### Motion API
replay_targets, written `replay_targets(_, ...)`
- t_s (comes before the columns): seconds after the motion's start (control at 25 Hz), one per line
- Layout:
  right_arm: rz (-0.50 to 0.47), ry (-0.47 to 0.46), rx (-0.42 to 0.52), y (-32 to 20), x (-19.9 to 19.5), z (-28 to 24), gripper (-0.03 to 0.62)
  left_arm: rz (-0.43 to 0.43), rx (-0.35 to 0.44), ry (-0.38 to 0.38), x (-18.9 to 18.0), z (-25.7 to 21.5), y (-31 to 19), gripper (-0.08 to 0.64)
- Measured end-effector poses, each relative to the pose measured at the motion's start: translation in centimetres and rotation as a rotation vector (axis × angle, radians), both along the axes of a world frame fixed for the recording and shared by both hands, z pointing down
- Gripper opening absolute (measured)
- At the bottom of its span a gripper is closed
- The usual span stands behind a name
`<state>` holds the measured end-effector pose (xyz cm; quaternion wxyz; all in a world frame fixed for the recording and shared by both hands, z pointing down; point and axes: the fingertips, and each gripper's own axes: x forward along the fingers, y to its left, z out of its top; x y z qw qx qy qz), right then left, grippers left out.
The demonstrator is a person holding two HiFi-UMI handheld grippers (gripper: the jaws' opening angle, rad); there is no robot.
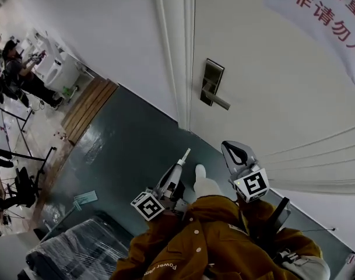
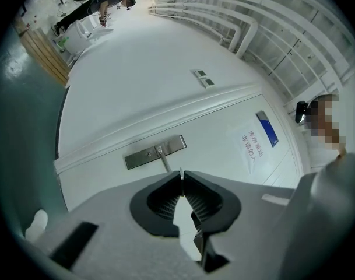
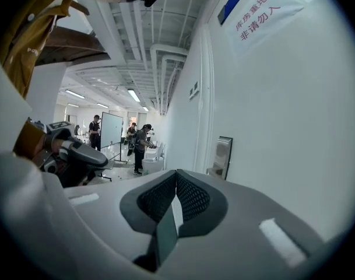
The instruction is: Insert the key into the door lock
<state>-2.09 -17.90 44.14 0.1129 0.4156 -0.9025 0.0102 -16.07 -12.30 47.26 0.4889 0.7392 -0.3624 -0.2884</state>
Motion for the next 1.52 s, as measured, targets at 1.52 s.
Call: replay_targets(1.52,-0.094,0.164,-0.13,-15.7,3.7,6.4,0.124,0.094,-0.261,0.279,9.9,9.6,-26.1,0.022)
